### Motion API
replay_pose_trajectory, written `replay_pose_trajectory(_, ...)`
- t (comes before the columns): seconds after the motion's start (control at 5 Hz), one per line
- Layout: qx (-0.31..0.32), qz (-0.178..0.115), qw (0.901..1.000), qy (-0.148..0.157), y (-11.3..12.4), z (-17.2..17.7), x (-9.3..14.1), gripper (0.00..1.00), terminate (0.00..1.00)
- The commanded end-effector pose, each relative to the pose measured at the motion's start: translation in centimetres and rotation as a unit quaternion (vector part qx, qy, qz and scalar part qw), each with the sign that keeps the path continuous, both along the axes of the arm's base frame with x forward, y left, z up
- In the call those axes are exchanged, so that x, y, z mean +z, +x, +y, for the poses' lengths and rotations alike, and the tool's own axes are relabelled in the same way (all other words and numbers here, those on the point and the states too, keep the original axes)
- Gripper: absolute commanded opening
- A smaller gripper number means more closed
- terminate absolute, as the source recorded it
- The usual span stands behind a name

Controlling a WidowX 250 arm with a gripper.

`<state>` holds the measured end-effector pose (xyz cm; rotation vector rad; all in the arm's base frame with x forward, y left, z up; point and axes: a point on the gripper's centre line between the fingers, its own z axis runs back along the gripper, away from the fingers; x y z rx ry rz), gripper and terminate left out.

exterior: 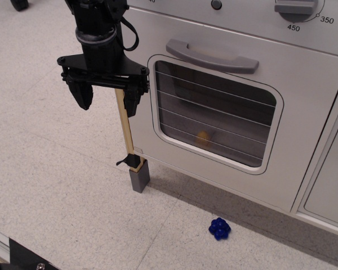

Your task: Open oven

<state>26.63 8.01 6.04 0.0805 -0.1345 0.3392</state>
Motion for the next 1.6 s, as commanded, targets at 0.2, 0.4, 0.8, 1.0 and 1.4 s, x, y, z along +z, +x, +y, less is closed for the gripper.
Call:
replay_pose_trajectory(0.2,0.123,-0.028,0.9902,-0.059,0.8,-1.4,2.6,1.0,0.0)
replay_pose_trajectory(0.4,0.244,-0.061,0.9627,-0.101,2.8,-2.3,4.8,1.0,0.0)
replay_pose_trajectory(0.8,0.361,-0.126,0.9069,-0.177,7.0,-2.4,6.8,1.0,0.0)
replay_pose_trajectory(1.0,0.382,-0.133,0.8948,-0.188,8.5,-2.8,5.3,1.0,0.0)
replay_pose_trajectory(1.4,0.408,-0.124,0.8794,-0.212,9.7,-3.4,2.3,1.0,0.0)
